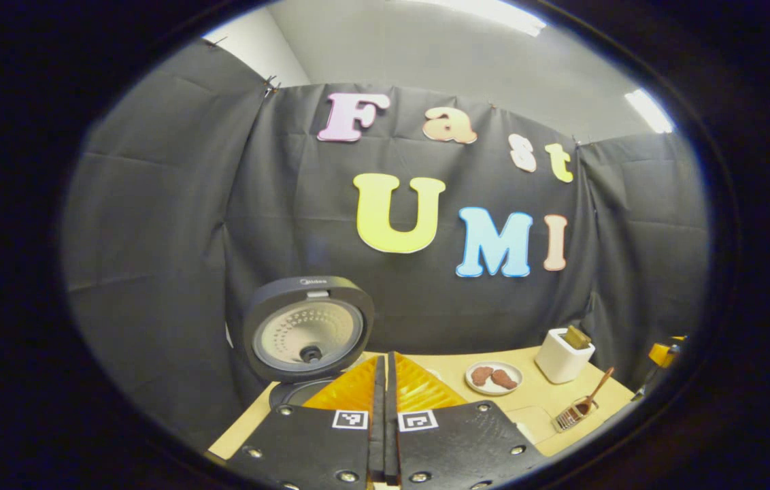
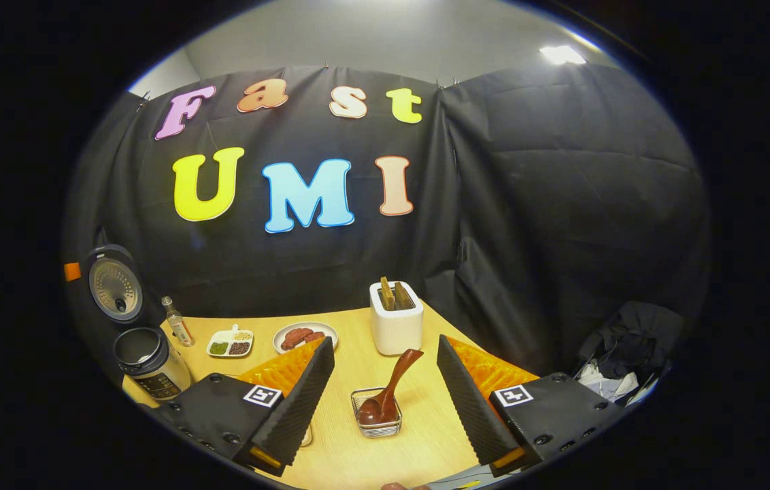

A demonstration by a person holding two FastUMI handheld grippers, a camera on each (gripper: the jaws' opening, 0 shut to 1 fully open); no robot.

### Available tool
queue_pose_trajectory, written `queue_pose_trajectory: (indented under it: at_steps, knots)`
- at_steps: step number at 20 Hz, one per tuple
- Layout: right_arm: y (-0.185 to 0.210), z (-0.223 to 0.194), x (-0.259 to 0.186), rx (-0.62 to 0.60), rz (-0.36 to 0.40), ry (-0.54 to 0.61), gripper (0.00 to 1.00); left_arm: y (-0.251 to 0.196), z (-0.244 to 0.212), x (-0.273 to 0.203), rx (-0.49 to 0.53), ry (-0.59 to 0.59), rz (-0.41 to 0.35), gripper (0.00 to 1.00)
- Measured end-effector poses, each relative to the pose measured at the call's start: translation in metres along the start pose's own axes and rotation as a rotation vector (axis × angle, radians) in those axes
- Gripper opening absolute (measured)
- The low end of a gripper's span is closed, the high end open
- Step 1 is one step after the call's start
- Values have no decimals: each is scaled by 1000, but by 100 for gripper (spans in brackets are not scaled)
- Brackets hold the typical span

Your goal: Close the left gripper, press the button to open the rice cooker; take a wooden spoon from the chopstick holder with the right hand, scoop a spoonful of rice and pour it into the rice cooker, then put the wooden spoon back into the chopstick holder.

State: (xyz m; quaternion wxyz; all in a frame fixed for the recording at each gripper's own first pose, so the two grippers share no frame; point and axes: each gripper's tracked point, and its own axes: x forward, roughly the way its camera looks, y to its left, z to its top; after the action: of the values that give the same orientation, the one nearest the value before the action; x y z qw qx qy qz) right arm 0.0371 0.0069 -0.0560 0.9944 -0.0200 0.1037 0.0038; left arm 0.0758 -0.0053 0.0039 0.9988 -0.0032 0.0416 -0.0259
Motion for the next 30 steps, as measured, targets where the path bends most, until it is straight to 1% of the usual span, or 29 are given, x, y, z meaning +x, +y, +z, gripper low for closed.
queue_pose_trajectory:
  at_steps: [1, 2, 3, 4, 6, 7, 8, 9, 12, 13, 16, 18, 19, 20, 21, 23, 24, 25, 26, 28, 29, 30]
  knots:
    - [2, -1, 1, 3, 4, 9, 97, 1, 1, -10, 2, -23, 1, 0]
    - [3, -3, 1, 1, 8, 17, 98, 2, 3, -18, -27, -50, -1, 0]
    - [4, -4, 2, -6, 9, 22, 94, -4, -4, -27, -65, -48, -14, 7]
    - [5, -5, 3, -13, 12, 27, 94, -7, -12, -36, -81, -39, -20, 7]
    - [7, -5, 7, -13, 24, 36, 94, 0, -30, -46, -44, -21, -2, 6]
    - [8, -6, 11, -8, 30, 42, 94, -1, -31, -47, -26, -18, 1, 20]
    - [8, -9, 16, -2, 34, 55, 97, -3, -29, -47, -18, -14, 4, 35]
    - [8, -12, 22, 4, 38, 70, 94, -6, -28, -47, -12, -12, 11, 49]
    - [4, -19, 43, 47, 48, 109, 94, -9, -24, -42, 26, -20, 58, 92]
    - [4, -20, 50, 75, 58, 123, 98, -14, -22, -41, 34, -25, 66, 92]
    - [1, -36, 77, 154, 75, 194, 97, -28, -19, -33, 36, -26, 89, 92]
    - [0, -47, 94, 183, 86, 241, 98, -33, -24, -29, 46, -13, 116, 92]
    - [-1, -53, 103, 190, 92, 268, 98, -34, -28, -28, 48, -4, 131, 94]
    - [-1, -61, 112, 199, 96, 294, 98, -37, -29, -27, 52, 4, 139, 92]
    - [-2, -69, 120, 214, 99, 325, 98, -38, -30, -25, 59, 13, 153, 92]
    - [-4, -88, 133, 264, 93, 387, 98, -32, -31, -23, 67, 21, 203, 94]
    - [-4, -98, 138, 291, 92, 414, 98, -28, -31, -23, 60, 23, 232, 92]
    - [-6, -106, 144, 310, 89, 438, 98, -25, -34, -25, 47, 34, 256, 94]
    - [-6, -115, 148, 322, 86, 460, 98, -23, -39, -26, 33, 48, 277, 92]
    - [-6, -131, 160, 335, 97, 502, 98, -18, -48, -27, 14, 74, 320, 92]
    - [-7, -136, 166, 335, 102, 517, 98, -16, -52, -28, 10, 86, 341, 94]
    - [-9, -141, 172, 333, 104, 529, 98, -14, -55, -30, 8, 99, 359, 92]
